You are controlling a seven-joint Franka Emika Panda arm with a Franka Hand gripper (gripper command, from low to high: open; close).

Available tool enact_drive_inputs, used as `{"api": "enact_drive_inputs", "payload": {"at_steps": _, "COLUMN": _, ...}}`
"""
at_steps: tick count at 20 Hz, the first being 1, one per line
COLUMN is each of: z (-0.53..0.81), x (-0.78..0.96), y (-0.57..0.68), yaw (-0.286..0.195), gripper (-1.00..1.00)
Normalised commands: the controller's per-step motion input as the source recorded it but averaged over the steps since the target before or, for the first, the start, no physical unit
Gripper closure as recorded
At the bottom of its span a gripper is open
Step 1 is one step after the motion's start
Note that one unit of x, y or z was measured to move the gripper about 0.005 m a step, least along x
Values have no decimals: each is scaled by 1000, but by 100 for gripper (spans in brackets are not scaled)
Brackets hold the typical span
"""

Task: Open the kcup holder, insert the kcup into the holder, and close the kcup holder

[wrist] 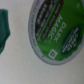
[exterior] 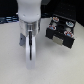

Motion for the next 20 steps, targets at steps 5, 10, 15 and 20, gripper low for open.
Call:
{"api": "enact_drive_inputs", "payload": {"at_steps": 5, "z": -90, "x": -6, "y": -41, "yaw": -188, "gripper": -100}}
{"api": "enact_drive_inputs", "payload": {"at_steps": 10, "z": -7, "x": -16, "y": 19, "yaw": -62, "gripper": 100}}
{"api": "enact_drive_inputs", "payload": {"at_steps": 15, "z": 4, "x": -24, "y": 3, "yaw": -62, "gripper": 100}}
{"api": "enact_drive_inputs", "payload": {"at_steps": 20, "z": 0, "x": -27, "y": -19, "yaw": -59, "gripper": 100}}
